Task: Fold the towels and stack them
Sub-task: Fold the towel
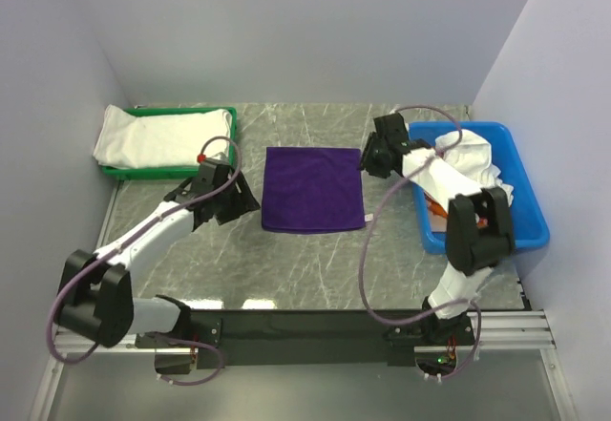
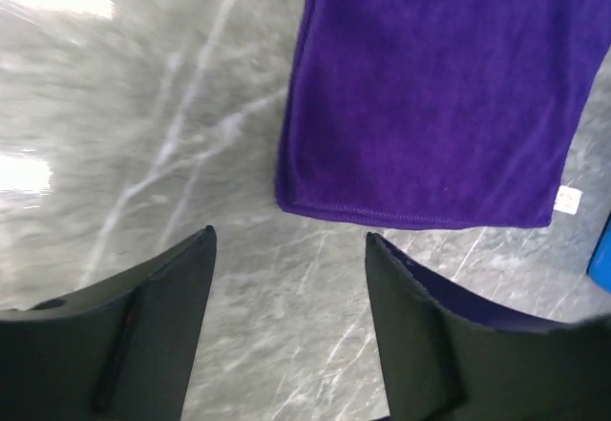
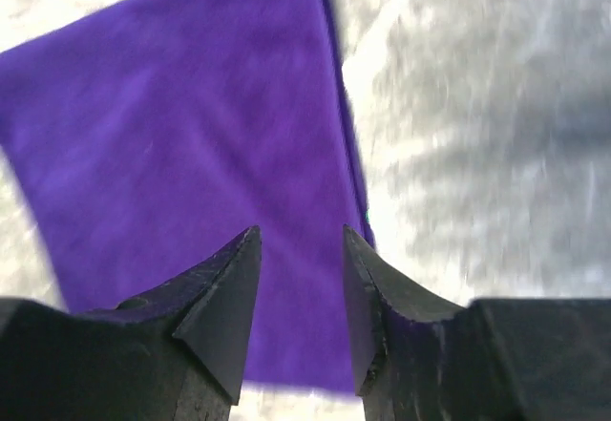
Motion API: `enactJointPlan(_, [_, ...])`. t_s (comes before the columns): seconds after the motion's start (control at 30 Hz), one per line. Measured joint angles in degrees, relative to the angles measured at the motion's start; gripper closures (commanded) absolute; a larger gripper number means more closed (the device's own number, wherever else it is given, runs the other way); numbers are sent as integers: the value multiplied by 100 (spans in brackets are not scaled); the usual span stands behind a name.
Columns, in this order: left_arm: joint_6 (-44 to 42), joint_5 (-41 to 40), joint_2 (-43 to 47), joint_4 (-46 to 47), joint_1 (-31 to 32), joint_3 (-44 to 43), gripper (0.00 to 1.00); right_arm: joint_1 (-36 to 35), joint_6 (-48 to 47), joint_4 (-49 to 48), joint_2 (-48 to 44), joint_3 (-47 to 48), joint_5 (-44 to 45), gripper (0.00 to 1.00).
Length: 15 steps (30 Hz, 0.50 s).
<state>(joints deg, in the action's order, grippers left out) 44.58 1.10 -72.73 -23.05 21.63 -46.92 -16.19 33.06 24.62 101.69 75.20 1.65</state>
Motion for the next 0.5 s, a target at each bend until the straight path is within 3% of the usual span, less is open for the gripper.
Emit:
enactJointPlan(0.17, [219, 181, -807, 269, 175, -11, 45, -2, 345, -586, -1069, -1357, -417, 58])
enactJointPlan(0.33, [321, 199, -1325, 358, 284, -48, 54, -2, 669, -879, -1193, -2376, -713, 58])
enactJointPlan(0.5, [326, 166, -1637, 437, 319, -101, 61, -2, 817, -981, -1196, -2732, -822, 59])
